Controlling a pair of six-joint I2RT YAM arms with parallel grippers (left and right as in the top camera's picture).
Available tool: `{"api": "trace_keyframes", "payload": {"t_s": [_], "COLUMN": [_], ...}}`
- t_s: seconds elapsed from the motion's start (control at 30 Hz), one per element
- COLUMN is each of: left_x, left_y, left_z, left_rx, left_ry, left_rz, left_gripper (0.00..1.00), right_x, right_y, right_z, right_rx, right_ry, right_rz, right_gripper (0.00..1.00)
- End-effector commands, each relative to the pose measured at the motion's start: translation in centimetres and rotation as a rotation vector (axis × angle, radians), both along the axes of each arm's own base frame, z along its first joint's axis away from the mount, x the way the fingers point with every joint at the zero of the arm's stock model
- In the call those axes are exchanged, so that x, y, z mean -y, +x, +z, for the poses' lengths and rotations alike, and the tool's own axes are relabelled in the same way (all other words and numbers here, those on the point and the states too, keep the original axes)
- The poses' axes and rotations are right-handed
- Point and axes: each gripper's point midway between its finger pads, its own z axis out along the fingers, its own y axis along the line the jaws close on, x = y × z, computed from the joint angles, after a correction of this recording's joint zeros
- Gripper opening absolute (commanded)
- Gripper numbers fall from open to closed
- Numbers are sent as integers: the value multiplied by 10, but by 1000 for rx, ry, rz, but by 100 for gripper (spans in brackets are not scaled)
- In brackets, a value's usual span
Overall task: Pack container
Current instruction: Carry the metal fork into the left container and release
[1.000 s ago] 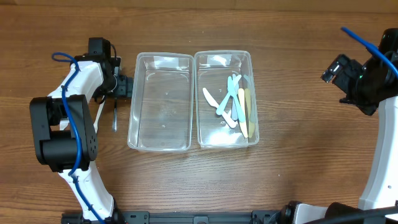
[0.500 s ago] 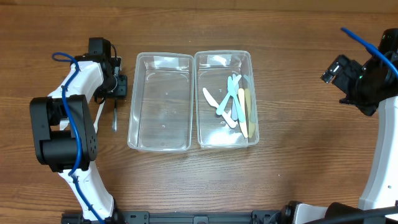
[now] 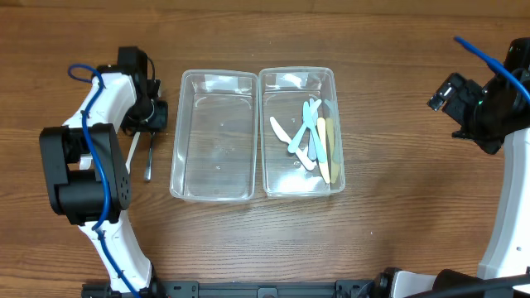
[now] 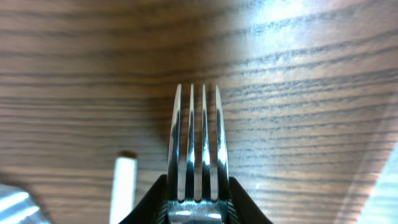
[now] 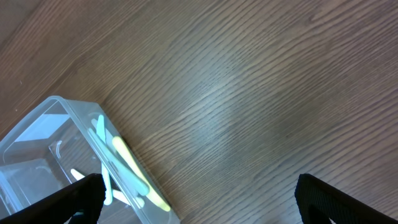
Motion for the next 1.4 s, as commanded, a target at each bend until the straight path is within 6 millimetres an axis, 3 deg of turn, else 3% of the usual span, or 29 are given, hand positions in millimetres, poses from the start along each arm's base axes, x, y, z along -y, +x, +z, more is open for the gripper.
{"api": "trace_keyframes", "payload": {"t_s": [0.0, 0.17, 0.23, 0.33, 0.4, 0.5, 0.67, 0.73, 0.77, 0.83, 0.87, 0.97, 1.07, 1.17, 1.23, 1.33, 1.37], "left_x": [-7, 6, 27, 63, 95, 142, 171, 173, 173, 173, 173, 174, 174, 157, 133, 93, 79], "left_y": [25, 32, 25, 14, 6, 0, 2, 3, 4, 3, 1, 2, 5, 6, -5, -33, -42], "left_z": [50, 137, 175, 205, 210, 197, 150, 127, 105, 85, 76, 77, 99, 143, 182, 225, 235], "left_rx": [90, 255, 337, 404, 409, 389, 307, 253, 202, 152, 126, 131, 173, 257, 313, 352, 364], "left_ry": [40, 44, 31, -9, -43, -71, -63, -48, -33, -18, -13, -14, -20, 35, 67, 68, 72], "left_rz": [15, -2, -11, -12, -22, -90, -102, -106, -106, -107, -109, -110, -137, -124, -82, 0, 30], "left_gripper": [4, 4, 4, 4, 4, 5, 4, 4, 6, 29, 30, 38, 44, 68, 87, 100, 100], "right_x": [-1, -1, -1, -1, -2, -2, -2, -2, -3, -3, -3, -3, -3, -3, -3, -3, -3], "right_y": [0, 0, 0, 0, -1, -2, -3, -3, -3, -3, -3, -3, -3, -3, -4, -4, -4], "right_z": [0, 0, 0, -1, -1, -1, -2, -2, -2, -2, -2, -2, -2, -2, -2, -2, -2], "right_rx": [1, 1, 0, -1, -6, -9, -13, -14, -14, -14, -15, -15, -15, -15, -17, -19, -19], "right_ry": [0, 0, 1, 1, 2, 3, 5, 5, 5, 5, 5, 5, 4, 4, 3, 4, 4], "right_rz": [7, 7, 8, 7, 7, 7, 7, 7, 10, 10, 10, 10, 10, 10, 12, 13, 13], "right_gripper": [100, 100, 100, 100, 100, 100, 100, 100, 100, 100, 100, 100, 100, 100, 100, 100, 100]}}
